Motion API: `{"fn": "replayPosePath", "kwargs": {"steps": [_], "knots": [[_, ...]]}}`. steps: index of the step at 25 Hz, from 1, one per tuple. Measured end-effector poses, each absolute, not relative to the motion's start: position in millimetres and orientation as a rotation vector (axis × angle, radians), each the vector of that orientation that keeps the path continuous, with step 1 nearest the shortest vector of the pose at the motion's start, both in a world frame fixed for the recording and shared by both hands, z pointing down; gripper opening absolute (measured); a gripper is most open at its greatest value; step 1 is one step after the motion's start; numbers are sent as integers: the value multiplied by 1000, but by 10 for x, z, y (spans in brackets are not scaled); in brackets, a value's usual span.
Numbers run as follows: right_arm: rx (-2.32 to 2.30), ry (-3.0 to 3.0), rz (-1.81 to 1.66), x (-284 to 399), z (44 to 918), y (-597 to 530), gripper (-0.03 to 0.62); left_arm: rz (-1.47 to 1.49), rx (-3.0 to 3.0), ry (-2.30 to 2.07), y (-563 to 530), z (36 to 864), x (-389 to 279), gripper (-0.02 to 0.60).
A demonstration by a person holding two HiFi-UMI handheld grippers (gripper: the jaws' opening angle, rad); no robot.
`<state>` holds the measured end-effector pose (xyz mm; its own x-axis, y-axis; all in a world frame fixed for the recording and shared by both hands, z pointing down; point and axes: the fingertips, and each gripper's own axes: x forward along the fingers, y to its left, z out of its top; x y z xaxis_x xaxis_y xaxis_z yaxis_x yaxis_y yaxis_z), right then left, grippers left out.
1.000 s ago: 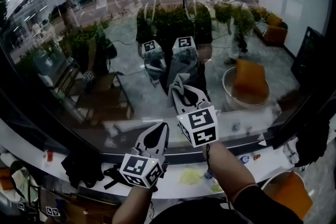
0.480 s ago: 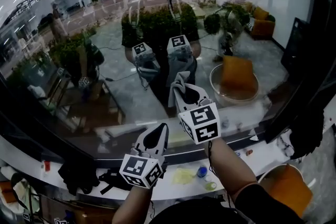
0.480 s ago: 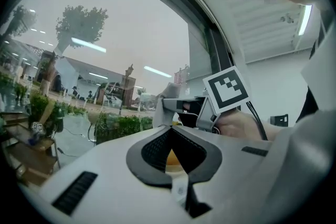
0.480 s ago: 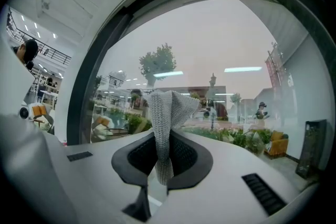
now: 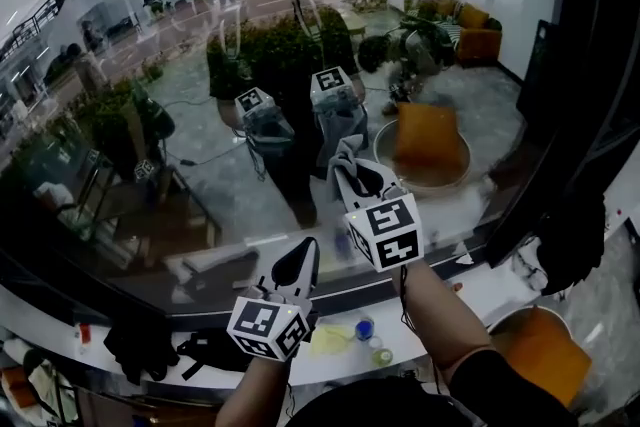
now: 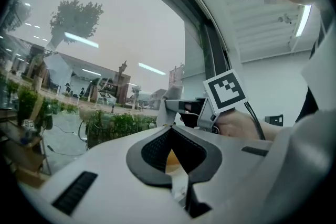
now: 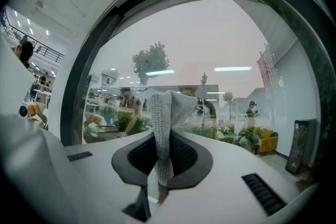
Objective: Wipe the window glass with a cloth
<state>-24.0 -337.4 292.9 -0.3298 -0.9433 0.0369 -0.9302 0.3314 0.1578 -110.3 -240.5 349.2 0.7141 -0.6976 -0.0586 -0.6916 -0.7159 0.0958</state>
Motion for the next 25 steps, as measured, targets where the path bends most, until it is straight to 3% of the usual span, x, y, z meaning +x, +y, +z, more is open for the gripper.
{"fn": "replayPosePath", "kwargs": {"steps": [5,17,23,25], "knots": [[1787,-2450,-141,745,2991,-3399,52,-97,2870,-1115,-2445,3532,-197,8],[1872,-2376,-125,2057,2971,-3345,52,-53,2906,-999,-2463,3500,909,8],[1899,-2354,-91,3392,3148,-3380,52,-31,2910,-967,-2544,3603,2183,8],[1907,-2337,-84,3559,3136,-3348,52,-33,2909,-947,-2519,3579,2336,8]]}}
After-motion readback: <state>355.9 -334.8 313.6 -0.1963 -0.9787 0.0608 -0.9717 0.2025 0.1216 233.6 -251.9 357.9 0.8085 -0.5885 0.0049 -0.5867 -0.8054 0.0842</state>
